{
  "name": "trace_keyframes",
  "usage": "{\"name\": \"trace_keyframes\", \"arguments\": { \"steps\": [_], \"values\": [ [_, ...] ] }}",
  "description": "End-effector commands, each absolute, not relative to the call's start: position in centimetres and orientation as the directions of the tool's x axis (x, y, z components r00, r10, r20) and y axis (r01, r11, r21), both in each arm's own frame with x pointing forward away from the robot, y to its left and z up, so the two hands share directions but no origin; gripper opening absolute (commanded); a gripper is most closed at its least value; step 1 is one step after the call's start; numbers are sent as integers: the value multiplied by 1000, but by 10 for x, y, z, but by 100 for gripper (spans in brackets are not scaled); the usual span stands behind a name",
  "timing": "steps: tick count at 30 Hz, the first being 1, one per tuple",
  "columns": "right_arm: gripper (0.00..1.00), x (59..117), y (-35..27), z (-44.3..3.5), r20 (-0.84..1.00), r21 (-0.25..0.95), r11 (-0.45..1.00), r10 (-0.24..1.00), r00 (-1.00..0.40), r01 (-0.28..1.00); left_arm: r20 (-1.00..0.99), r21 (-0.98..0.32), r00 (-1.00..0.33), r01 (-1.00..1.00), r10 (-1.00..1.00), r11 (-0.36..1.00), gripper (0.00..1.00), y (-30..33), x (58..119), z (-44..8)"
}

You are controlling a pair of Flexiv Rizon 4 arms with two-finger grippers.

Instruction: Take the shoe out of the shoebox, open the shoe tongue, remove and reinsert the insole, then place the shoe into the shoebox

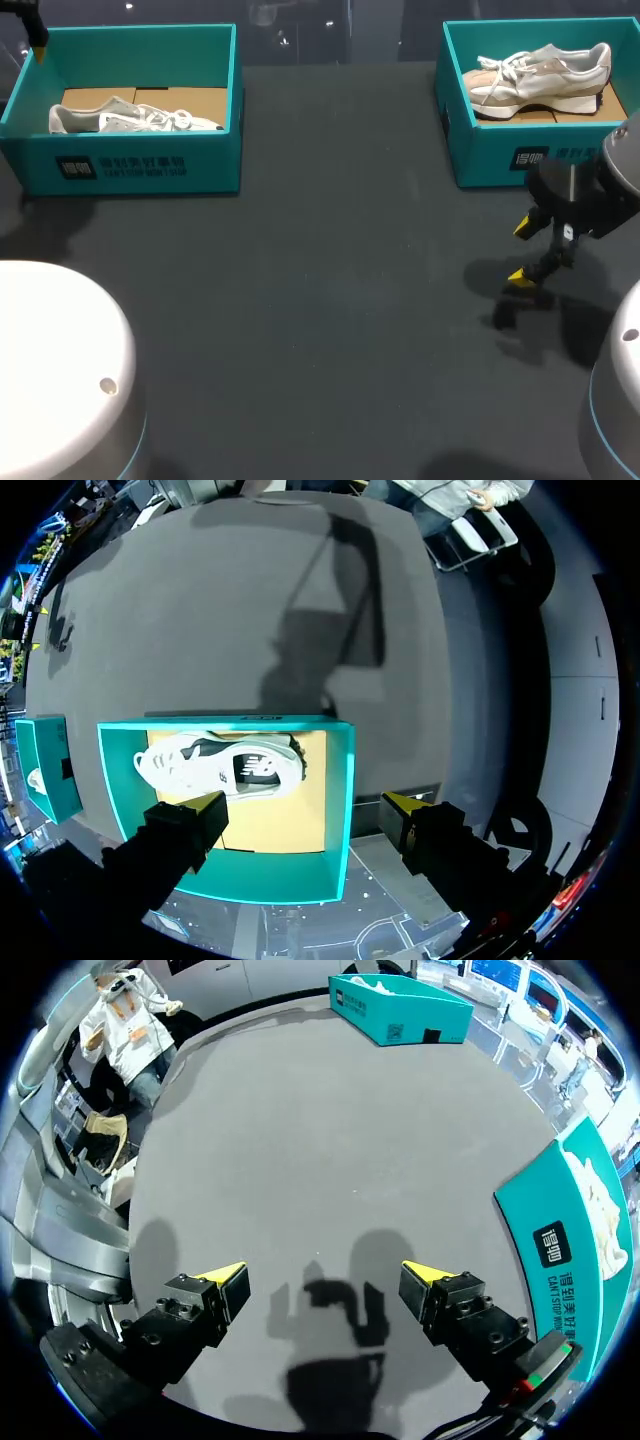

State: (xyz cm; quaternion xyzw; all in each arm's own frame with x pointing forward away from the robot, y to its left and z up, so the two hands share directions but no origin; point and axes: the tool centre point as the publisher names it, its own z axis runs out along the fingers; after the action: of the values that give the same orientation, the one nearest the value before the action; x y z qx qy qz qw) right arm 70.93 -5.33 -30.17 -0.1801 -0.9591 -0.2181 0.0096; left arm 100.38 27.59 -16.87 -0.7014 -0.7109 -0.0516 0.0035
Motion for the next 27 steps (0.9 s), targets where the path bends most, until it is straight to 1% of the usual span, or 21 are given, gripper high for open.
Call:
{"name": "trace_keyframes", "arguments": {
  "steps": [1, 2, 4, 6, 7, 9, 11, 12, 13, 25, 26, 27],
  "values": [
    [100, 732, -54, -273, 130, 327, 819, 456, -880, 472, 79, 70, -15, 997, 997, 10, 100, 276, 1003, -168],
    [100, 741, -56, -266, 129, 328, 791, 504, -854, 517, 79, 70, -15, 997, 997, 10, 100, 276, 1003, -168],
    [100, 752, -60, -256, 116, 346, 769, 534, -838, 538, 79, 70, -15, 997, 997, 10, 100, 276, 1003, -168],
    [100, 763, -63, -247, 113, 328, 750, 572, -812, 574, 79, 70, -15, 997, 997, 10, 100, 276, 1003, -168],
    [100, 769, -66, -244, 114, 339, 735, 587, -801, 587, 79, 70, -15, 997, 997, 10, 100, 276, 1003, -168],
    [100, 781, -73, -240, 123, 304, 703, 640, -758, 643, 79, 70, -15, 997, 997, 10, 100, 276, 1003, -168],
    [100, 791, -83, -238, 128, 324, 656, 684, -718, 682, 79, 70, -15, 997, 997, 10, 100, 276, 1003, -168],
    [100, 796, -87, -236, 114, 305, 651, 700, -705, 695, 79, 70, -15, 997, 997, 10, 100, 276, 1003, -168],
    [100, 799, -89, -236, 94, 284, 661, 702, -706, 695, 79, 70, -15, 997, 997, 10, 100, 276, 1003, -168],
    [100, 799, -89, -236, 94, 284, 661, 702, -706, 695, 79, 70, -15, 997, 997, 10, 100, 276, 1003, -168],
    [100, 807, -95, -237, 115, 282, 604, 750, -652, 745, 79, 70, -15, 997, 997, 10, 100, 276, 1003, -168],
    [100, 816, -96, -234, 114, 267, 595, 761, -638, 758, 79, 70, -15, 997, 997, 10, 100, 276, 1003, -168]
  ]
}}
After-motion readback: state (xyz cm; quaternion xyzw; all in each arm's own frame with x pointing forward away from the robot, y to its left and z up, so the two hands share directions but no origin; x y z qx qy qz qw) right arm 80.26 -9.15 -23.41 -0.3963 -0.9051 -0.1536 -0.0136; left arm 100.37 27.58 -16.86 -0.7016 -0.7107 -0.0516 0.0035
